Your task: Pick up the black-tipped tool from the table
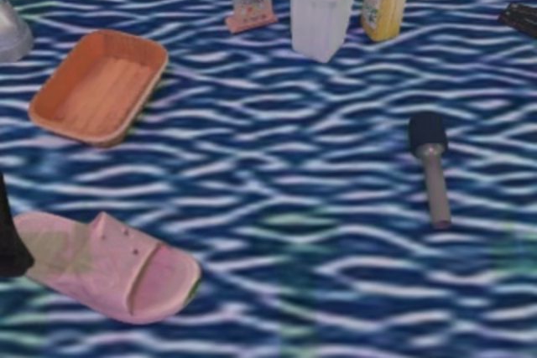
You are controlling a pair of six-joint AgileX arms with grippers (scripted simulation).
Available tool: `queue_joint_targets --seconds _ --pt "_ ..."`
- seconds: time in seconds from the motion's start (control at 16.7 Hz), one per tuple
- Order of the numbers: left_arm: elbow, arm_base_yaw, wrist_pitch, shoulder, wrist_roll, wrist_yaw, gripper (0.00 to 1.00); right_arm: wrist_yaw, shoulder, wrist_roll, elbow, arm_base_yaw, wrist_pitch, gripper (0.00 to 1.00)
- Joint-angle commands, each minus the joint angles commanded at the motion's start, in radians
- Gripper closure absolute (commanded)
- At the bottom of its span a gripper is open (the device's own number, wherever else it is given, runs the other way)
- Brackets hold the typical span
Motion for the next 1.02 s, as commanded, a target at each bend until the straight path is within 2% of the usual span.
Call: queue_joint_targets --seconds 0.24,0.48,1.02 --pt "0.000 0.000 0.000 0.000 0.000 0.000 0.00 0.002 0.031 0.011 0.030 0.011 -0.021 0.00" --pt "0.000 0.000 0.000 0.000 0.000 0.000 0.00 0.016 0.220 0.069 0.201 0.065 -0.137 0.00" --pt "0.000 0.000 0.000 0.000 0.000 0.000 0.00 0.079 1.108 0.278 0.811 0.259 -0.611 0.00"
